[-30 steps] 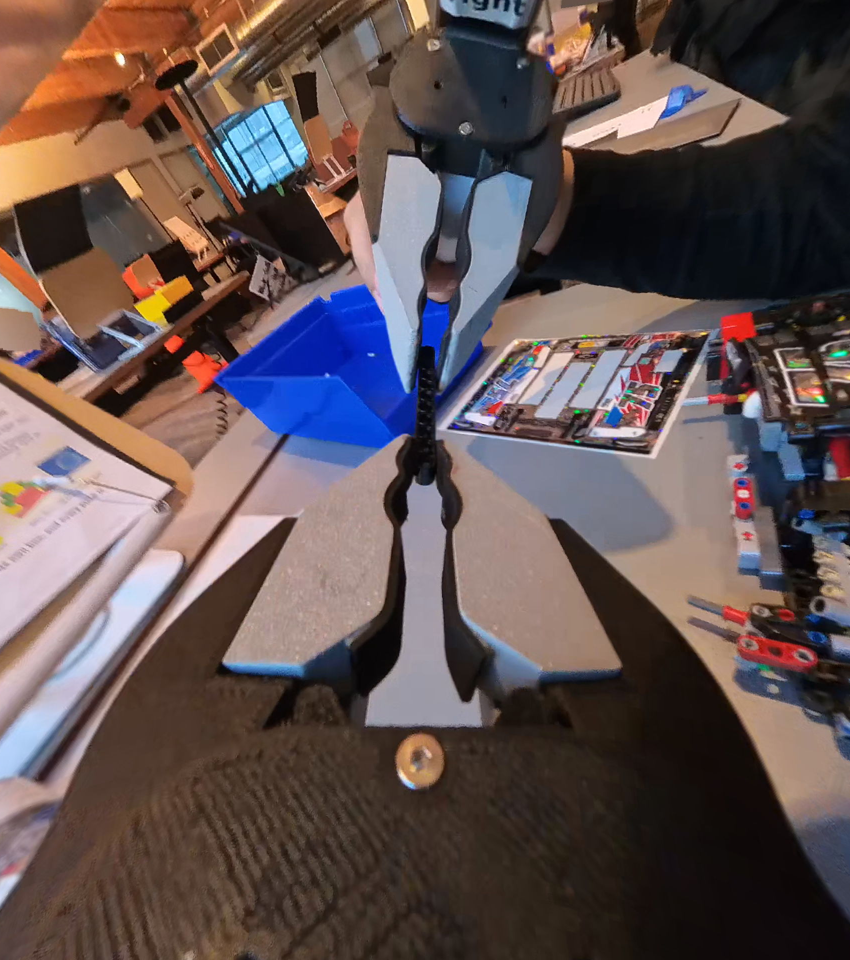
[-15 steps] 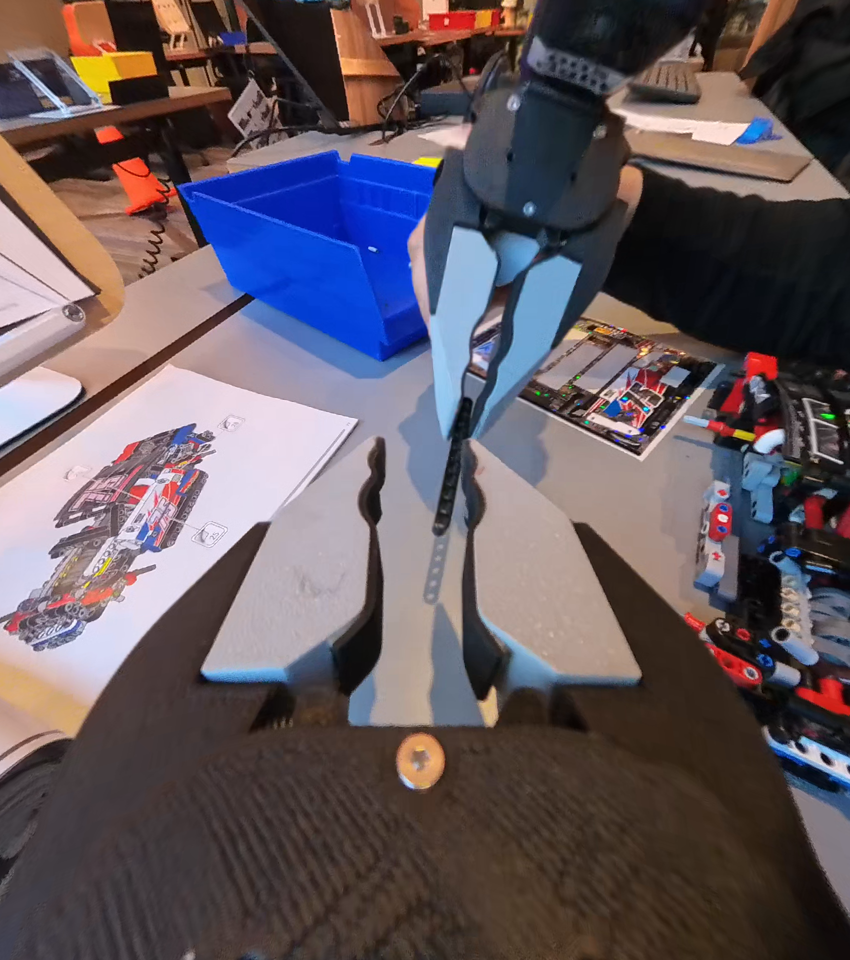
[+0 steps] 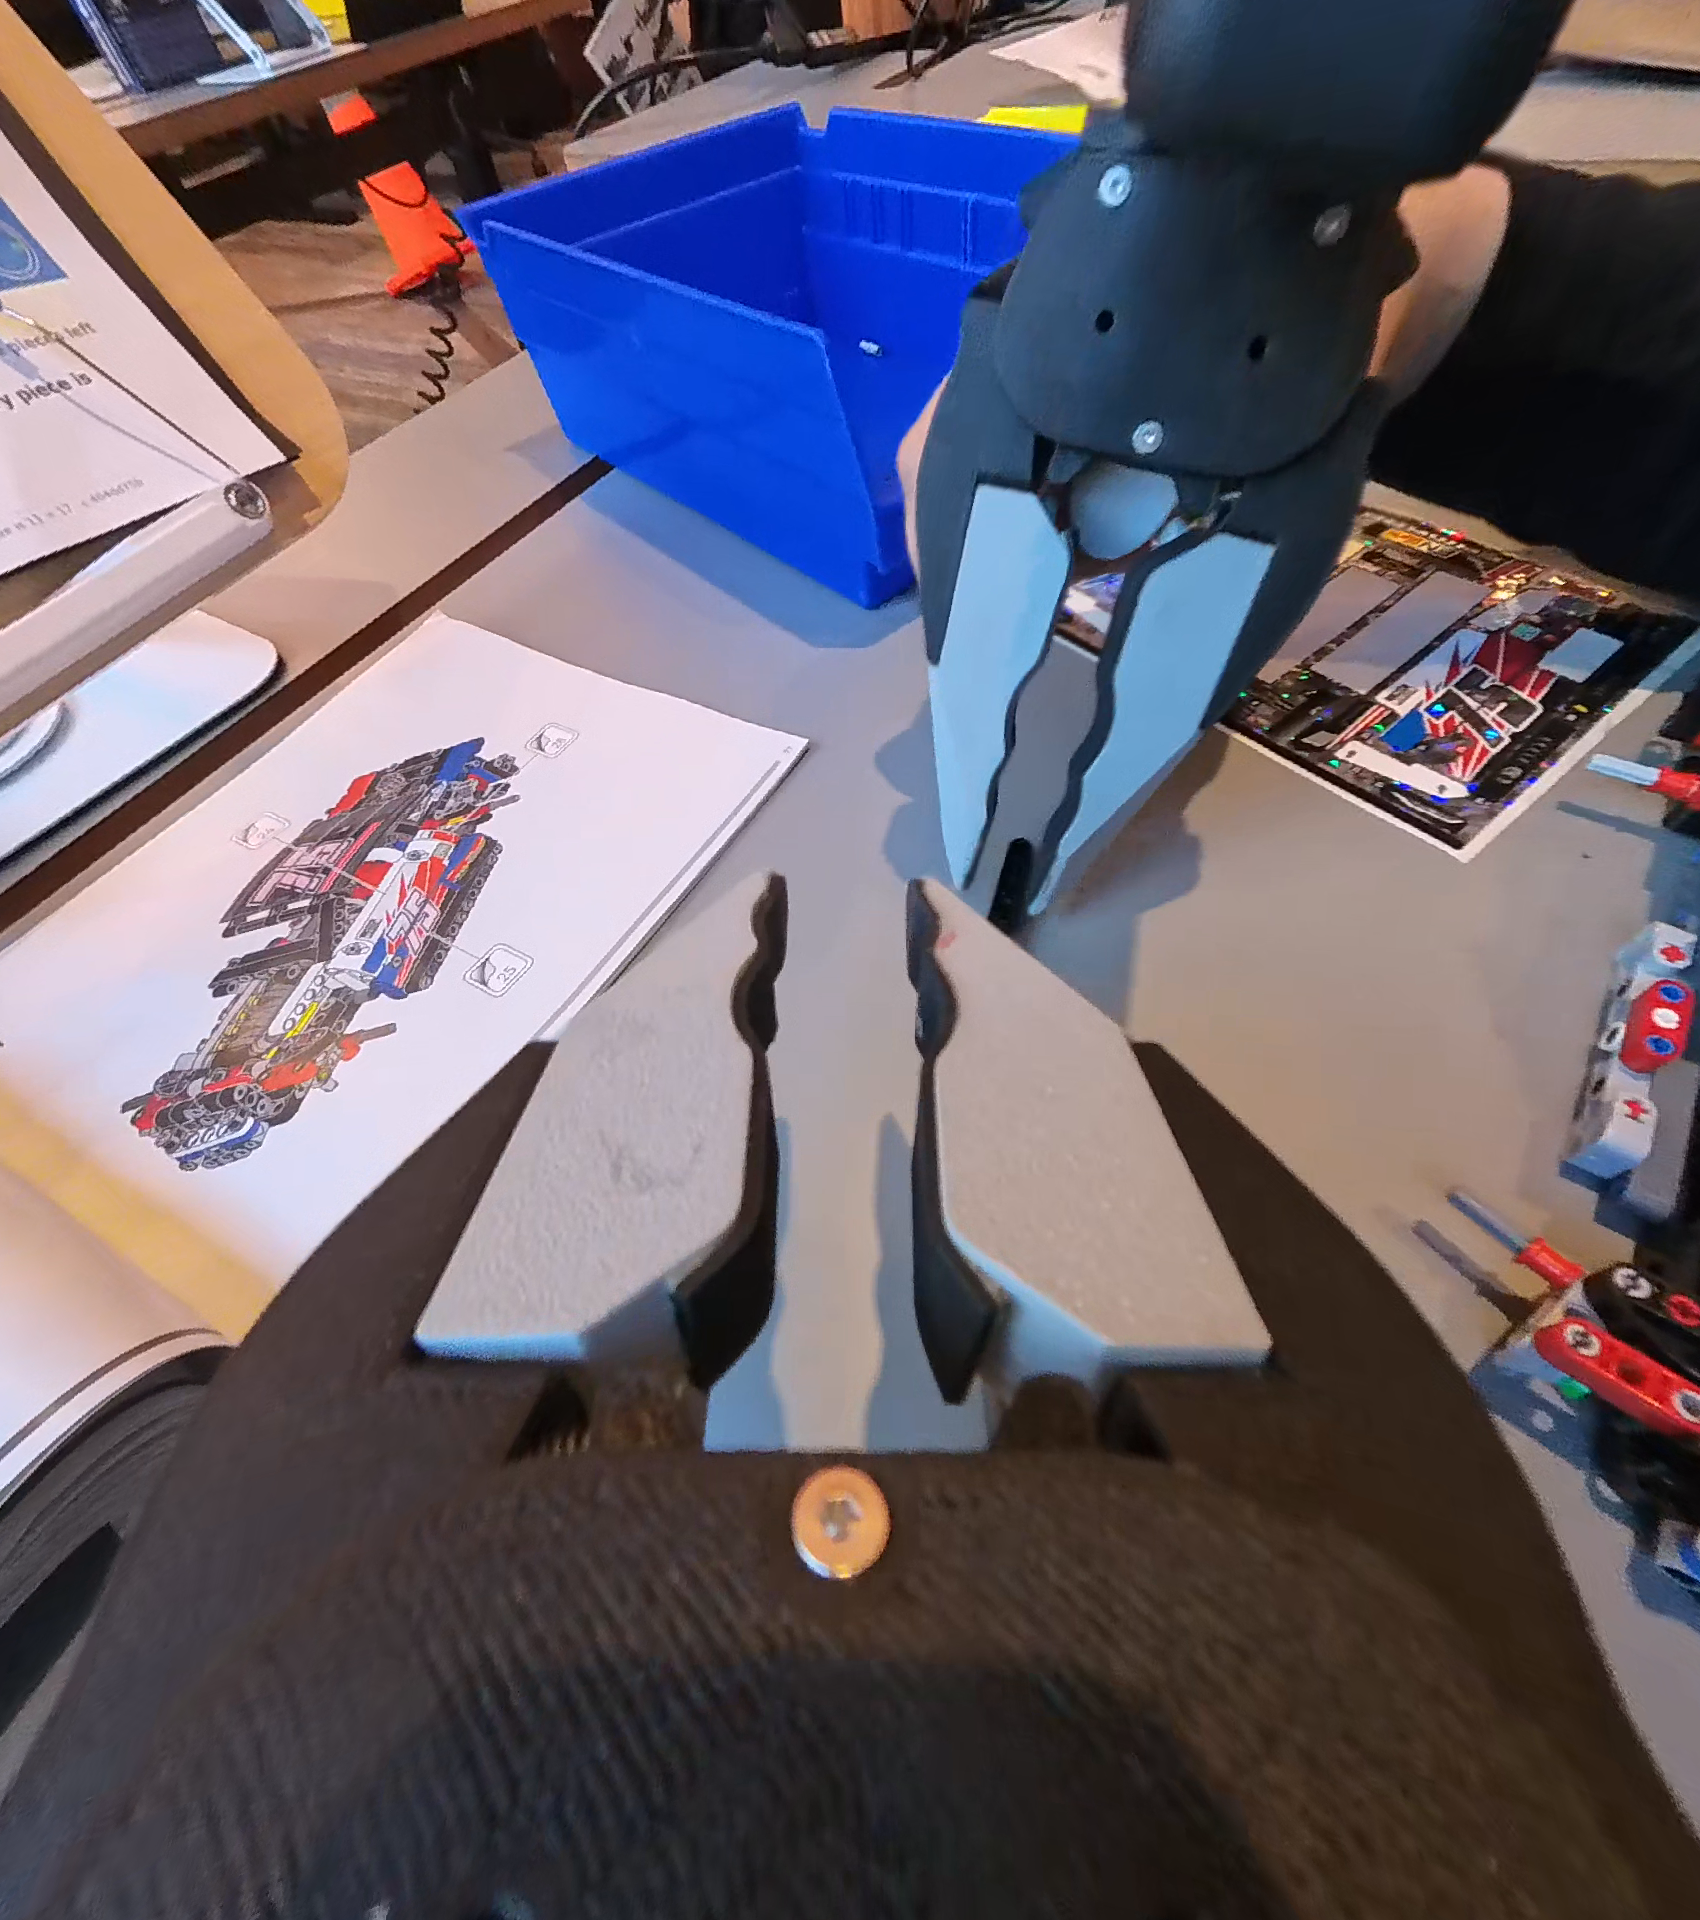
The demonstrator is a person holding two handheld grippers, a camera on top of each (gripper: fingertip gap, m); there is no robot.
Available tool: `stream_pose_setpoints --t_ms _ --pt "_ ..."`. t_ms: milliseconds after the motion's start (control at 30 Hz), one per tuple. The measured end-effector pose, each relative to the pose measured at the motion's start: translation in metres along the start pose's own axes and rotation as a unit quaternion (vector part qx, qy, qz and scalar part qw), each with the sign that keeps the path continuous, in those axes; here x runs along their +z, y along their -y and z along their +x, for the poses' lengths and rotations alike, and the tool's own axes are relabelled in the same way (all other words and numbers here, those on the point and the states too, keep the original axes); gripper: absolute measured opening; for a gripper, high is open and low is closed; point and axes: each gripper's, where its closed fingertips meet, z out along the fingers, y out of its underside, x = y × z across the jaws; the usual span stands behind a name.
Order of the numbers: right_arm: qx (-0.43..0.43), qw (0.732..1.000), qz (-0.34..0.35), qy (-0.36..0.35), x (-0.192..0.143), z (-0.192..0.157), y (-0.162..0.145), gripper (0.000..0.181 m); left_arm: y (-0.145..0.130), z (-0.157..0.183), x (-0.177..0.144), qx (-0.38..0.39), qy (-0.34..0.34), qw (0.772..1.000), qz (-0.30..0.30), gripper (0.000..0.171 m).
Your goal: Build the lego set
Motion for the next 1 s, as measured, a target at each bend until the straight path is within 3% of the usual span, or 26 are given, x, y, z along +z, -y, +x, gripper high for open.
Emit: stream_pose_setpoints --t_ms 200,400,567,700,1000 --pt "0.015 0.999 0.035 -0.027 -0.023 0.006 0.013 0.021 -0.003 -0.007 0.000 0.001 0.016 1.000 -0.005 0.019" --pt "0.070 0.986 0.114 -0.104 -0.086 0.004 0.024 0.022 -0.006 -0.013 0.000 0.003 0.035 0.999 -0.009 0.017" --pt "0.131 0.949 0.184 -0.219 -0.154 -0.013 0.019 0.020 -0.003 -0.008 -0.001 0.022 0.040 0.999 -0.009 0.016" --pt "0.169 0.917 0.205 -0.299 -0.190 -0.039 0.004 0.015 -0.003 -0.009 0.000 0.036 0.053 0.998 -0.007 0.015" --pt "0.259 0.854 0.222 -0.393 -0.208 -0.084 -0.039 0.011 -0.015 -0.011 -0.023 -0.009 0.083 0.996 0.008 0.015"
